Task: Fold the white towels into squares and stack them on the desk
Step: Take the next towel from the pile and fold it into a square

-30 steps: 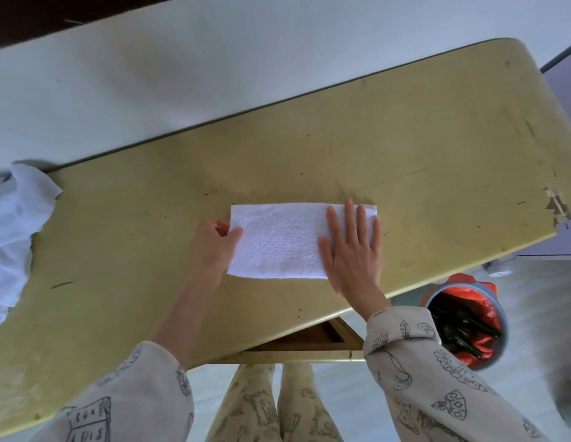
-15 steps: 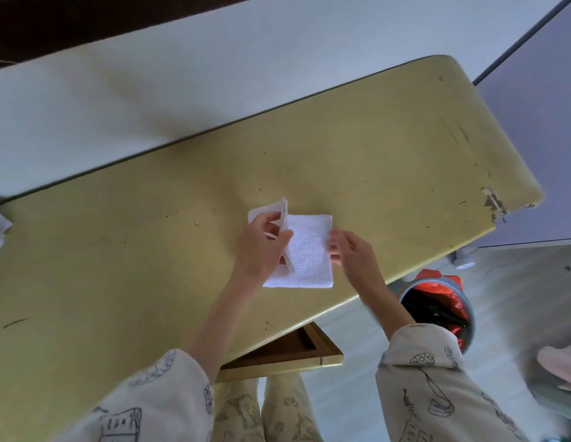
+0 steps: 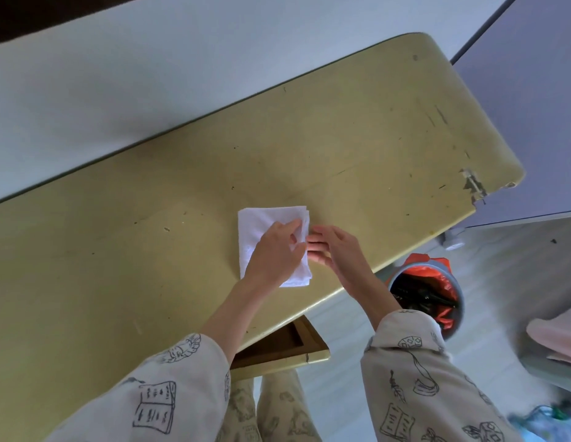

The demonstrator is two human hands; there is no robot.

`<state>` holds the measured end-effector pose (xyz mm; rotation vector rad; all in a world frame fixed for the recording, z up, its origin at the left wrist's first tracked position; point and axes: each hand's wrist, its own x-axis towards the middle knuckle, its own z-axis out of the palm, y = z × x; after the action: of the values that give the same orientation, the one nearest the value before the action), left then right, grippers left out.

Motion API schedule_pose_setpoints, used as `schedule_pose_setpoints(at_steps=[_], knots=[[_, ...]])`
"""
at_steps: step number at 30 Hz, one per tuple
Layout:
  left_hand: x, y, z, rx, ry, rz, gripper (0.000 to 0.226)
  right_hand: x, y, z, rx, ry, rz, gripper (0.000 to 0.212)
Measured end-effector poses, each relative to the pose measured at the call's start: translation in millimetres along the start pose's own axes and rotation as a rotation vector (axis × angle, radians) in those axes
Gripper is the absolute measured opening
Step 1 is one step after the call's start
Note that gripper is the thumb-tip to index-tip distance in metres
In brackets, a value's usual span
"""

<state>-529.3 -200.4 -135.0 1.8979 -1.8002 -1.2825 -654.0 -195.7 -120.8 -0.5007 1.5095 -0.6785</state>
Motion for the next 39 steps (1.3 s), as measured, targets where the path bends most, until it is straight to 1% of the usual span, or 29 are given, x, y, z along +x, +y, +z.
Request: schedule_pose_setpoints(at_steps=[2,5,6,8,10,11,14,18,21,24,26,29,31,34,39], knots=[[-7.1,0.8,-3.7,-0.006,0.042,0.008,0.035,0.7,0.5,0.7,-0.085,0.019,-0.021,0.020],[-26.8,-12.5,-17.1,0.015,0.223,0.032,0.032,0.8,0.9,-0.9,-0.193,0.065,-0.005,0.016],[-33.8,-20.0,-22.0,0.019,0.272,0.010,0.032,-0.8,0.8,-2.0,-0.223,0.066,0.008,0.015],[-47.8,-38.7,-27.7,-0.025,0.309,-0.093,0.033,-6.3,0.8,-3.3,-0.325,0.054,0.029,0.016],[-60.3,-53.1,-27.1,-0.112,0.278,-0.210,0.041,-12.2,2.7,-3.7,-0.437,0.048,0.042,0.016],[-65.0,-58.2,-25.9,-0.140,0.255,-0.239,0.046,-14.6,4.2,-3.1,-0.474,0.049,0.053,0.015],[-70.6,-64.8,-22.8,-0.186,0.216,-0.225,0.053,-18.4,10.0,0.6,-0.526,0.044,0.087,0.018],[-66.4,-63.0,-24.6,-0.267,0.197,-0.245,0.046,-20.5,15.3,5.5,-0.507,0.099,0.106,0.026],[-67.3,-62.5,-29.3,-0.390,0.175,-0.317,0.043,-23.5,15.2,7.1,-0.482,0.114,0.095,0.019],[-68.8,-68.1,-32.5,-0.483,0.142,-0.345,0.042,-26.8,15.8,7.3,-0.471,0.105,0.102,0.011],[-68.8,-72.2,-33.7,-0.464,0.108,-0.314,0.047,-28.3,17.8,8.5,-0.473,0.103,0.110,0.011],[-71.4,-74.1,-32.4,-0.315,0.049,-0.147,0.063,-30.1,21.8,12.0,-0.490,0.111,0.112,0.013],[-74.6,-75.5,-29.1,-0.226,0.029,-0.083,0.071,-31.3,23.7,14.2,-0.495,0.124,0.104,0.013],[-78.0,-78.1,-26.4,-0.141,0.094,-0.049,0.066,-33.2,25.3,16.4,-0.503,0.141,0.091,0.009],[-81.6,-79.5,-24.0,-0.064,0.183,0.015,0.054,-36.0,28.5,18.6,-0.527,0.170,0.077,0.010]])
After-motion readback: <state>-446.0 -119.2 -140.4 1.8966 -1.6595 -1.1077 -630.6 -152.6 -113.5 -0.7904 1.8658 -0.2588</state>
